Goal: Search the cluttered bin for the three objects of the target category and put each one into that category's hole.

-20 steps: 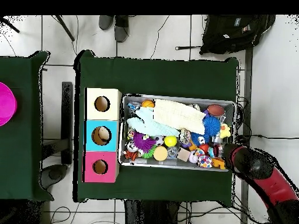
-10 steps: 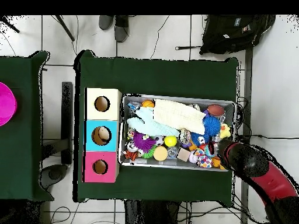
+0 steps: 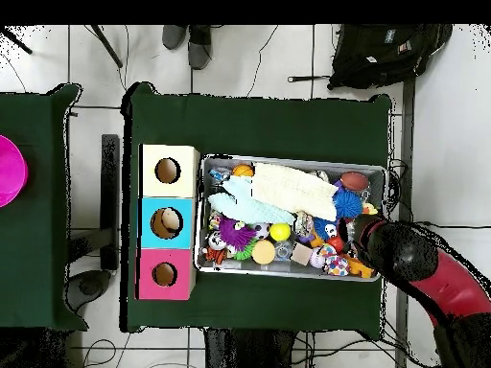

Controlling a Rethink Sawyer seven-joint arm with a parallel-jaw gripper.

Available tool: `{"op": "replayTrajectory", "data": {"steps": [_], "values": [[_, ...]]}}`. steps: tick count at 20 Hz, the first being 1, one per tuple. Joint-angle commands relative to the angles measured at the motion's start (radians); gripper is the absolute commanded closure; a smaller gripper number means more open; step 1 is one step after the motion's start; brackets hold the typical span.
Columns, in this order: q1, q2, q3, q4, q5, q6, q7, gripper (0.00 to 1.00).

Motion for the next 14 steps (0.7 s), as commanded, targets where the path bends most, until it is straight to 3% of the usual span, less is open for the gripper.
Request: {"op": "replayTrajectory", "data": {"steps": [1,7,13,14], "values": [[0.043,-0.094,-0.012,0.025,0.072,0.152,0.210,1.00],[0.074,-0.095,-0.027,-0.011,0.101,0.205,0.214,1.00],[0.065,-0.073,-0.021,-0.021,0.097,0.185,0.177,1.00],[0.056,-0.070,-0.012,-0.017,0.108,0.172,0.180,0.00]]}}
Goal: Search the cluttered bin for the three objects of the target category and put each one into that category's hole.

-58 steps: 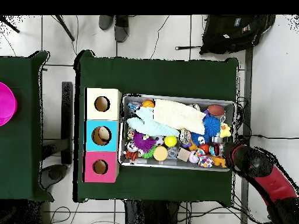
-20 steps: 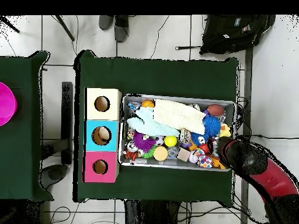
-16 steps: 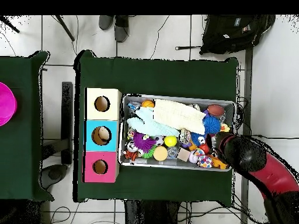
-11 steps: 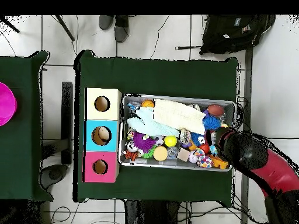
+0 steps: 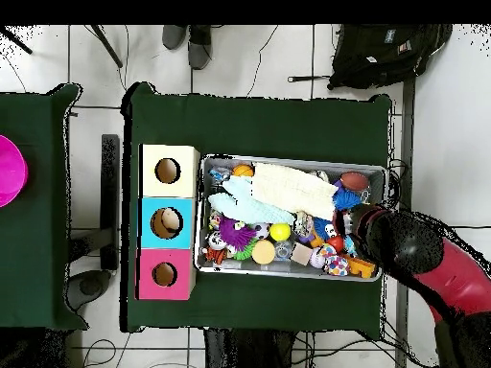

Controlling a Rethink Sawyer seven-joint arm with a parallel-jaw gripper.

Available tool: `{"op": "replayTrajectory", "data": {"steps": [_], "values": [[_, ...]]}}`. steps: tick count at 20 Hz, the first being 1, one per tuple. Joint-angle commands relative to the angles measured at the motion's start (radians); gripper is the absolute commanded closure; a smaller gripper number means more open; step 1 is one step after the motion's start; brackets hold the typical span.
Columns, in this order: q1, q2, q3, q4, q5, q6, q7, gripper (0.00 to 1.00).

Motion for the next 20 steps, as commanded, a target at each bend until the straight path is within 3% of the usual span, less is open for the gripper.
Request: {"op": "replayTrajectory", "data": {"steps": [1,10,20], "values": [[-0.010,0.019,0.004,-0.006,0.054,0.071,0.184,0.00],[-0.015,0.050,-0.007,-0.025,0.028,0.095,0.152,0.00],[-0.020,0.115,-0.009,-0.120,0.015,0.123,0.127,0.00]]}}
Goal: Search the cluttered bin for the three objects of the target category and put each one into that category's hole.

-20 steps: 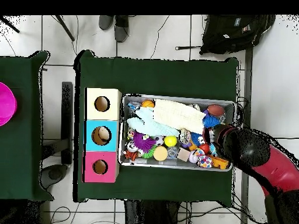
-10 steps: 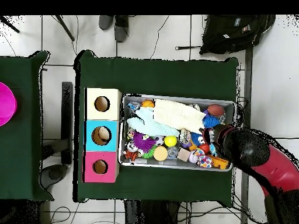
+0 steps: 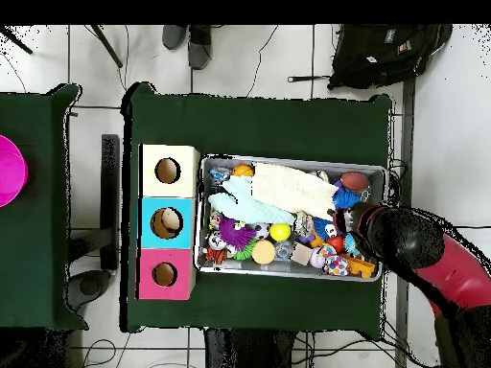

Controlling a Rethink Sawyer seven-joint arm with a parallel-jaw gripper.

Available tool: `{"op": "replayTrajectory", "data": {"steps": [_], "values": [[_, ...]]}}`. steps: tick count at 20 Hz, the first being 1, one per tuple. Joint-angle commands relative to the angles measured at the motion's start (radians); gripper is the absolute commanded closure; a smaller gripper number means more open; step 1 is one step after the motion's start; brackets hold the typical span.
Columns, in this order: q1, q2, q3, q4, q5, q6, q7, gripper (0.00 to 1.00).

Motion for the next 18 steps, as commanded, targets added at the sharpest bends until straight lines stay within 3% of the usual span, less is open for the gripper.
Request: {"op": "replayTrajectory", "data": {"steps": [1,7,15,18], "values": [[-0.019,0.077,-0.008,-0.099,0.014,0.114,0.125,0.00],[0.004,0.065,-0.027,-0.156,0.017,0.171,0.145,0.00],[0.030,0.125,-0.036,-0.281,0.009,0.228,0.146,0.00],[0.049,0.140,-0.066,-0.301,0.014,0.232,0.197,0.00]]}}
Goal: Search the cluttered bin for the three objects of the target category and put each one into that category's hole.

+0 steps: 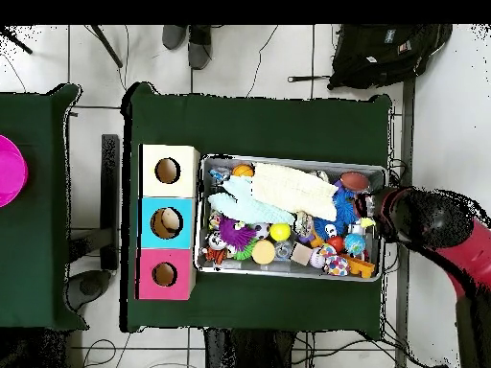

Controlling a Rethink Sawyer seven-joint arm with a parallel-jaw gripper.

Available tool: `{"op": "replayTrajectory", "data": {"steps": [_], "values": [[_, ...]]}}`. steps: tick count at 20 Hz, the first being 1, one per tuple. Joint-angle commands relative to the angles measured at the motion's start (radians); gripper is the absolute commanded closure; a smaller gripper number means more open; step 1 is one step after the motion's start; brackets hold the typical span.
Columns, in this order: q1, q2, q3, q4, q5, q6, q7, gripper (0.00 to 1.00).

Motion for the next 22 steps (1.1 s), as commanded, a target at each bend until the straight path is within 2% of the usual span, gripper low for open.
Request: {"op": "replayTrajectory", "data": {"steps": [1,7,10,17,22], "values": [[0.045,0.073,-0.052,-0.111,0.021,0.114,0.234,0.00],[0.101,0.085,-0.131,-0.059,0.098,0.005,0.418,0.00],[0.118,0.085,-0.154,-0.032,0.126,-0.042,0.443,0.00],[0.161,0.061,-0.228,0.025,0.198,-0.072,0.573,0.00],[0.180,0.048,-0.261,0.058,0.219,-0.115,0.641,0.00]]}}
